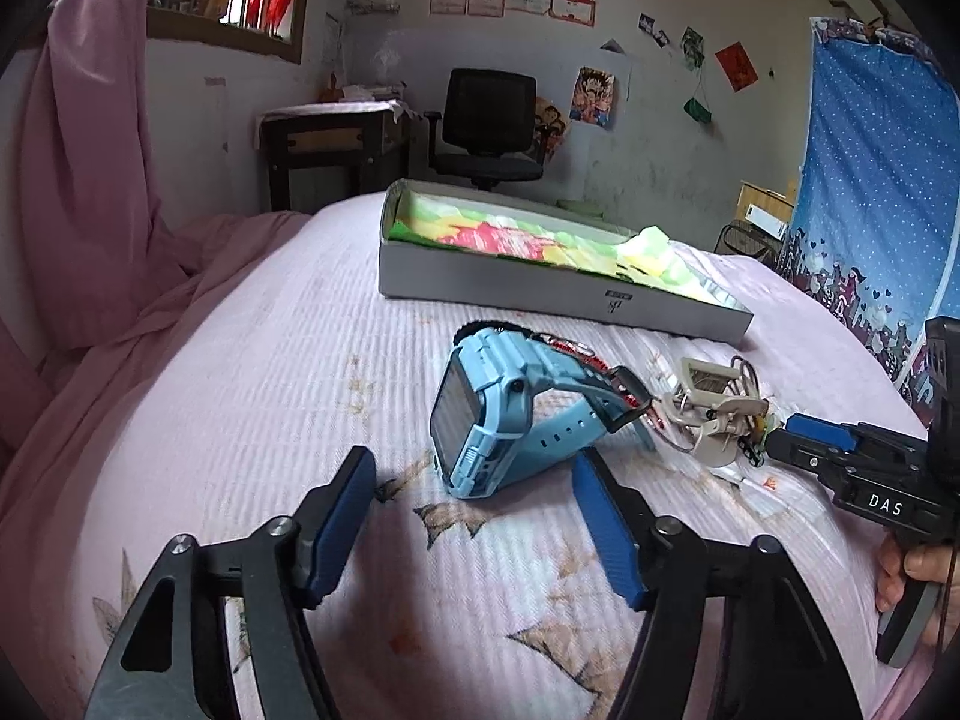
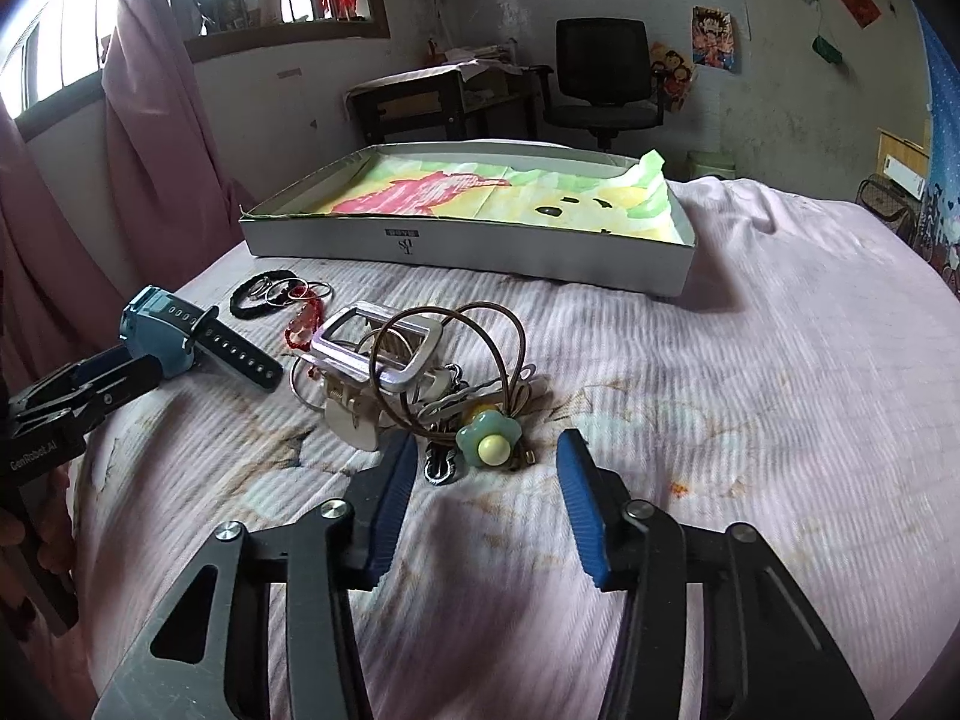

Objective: Organize jewelry
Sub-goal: 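Grasp the light-blue smartwatch with the left tool while the right tool grasps the teal watch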

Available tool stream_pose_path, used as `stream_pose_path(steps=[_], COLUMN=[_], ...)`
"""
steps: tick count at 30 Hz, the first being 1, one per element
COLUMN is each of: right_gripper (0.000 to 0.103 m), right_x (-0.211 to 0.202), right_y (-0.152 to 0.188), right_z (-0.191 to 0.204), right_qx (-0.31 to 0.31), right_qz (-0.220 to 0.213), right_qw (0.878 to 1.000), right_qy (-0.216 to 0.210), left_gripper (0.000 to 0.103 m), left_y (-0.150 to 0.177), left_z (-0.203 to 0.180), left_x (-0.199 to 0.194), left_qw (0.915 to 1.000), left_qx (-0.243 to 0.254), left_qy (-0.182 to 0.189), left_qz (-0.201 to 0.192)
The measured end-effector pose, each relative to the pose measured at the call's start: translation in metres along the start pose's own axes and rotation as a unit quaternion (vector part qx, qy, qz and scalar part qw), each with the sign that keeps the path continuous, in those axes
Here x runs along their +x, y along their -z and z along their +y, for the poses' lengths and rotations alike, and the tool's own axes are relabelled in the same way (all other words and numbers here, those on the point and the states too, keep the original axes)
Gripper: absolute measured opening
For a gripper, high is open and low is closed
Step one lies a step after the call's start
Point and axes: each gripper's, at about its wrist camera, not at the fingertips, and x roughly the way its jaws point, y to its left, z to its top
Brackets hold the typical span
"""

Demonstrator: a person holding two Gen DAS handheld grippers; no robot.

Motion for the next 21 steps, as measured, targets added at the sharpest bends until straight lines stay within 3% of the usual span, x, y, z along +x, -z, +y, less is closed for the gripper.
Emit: stream_pose_path(steps=[6,14,21], right_gripper=[0.033,0.022,0.021], right_x=[0.011,0.014,0.012], right_y=[-0.001,-0.001,0.0], right_z=[-0.005,-0.002,0.0], right_qx=[0.009,0.007,0.006], right_qz=[0.01,0.011,0.01], right_qw=[1.0,1.0,1.0], right_qy=[-0.011,-0.016,-0.016], left_gripper=[0.061,0.044,0.027], left_y=[-0.003,-0.004,-0.006], left_z=[-0.001,-0.005,0.004], left_x=[0.007,0.007,0.008], left_qw=[1.0,0.9999,0.9998], left_qx=[-0.002,0.006,-0.019], left_qy=[0.006,0.013,0.01], left_qz=[0.006,0.002,0.002])
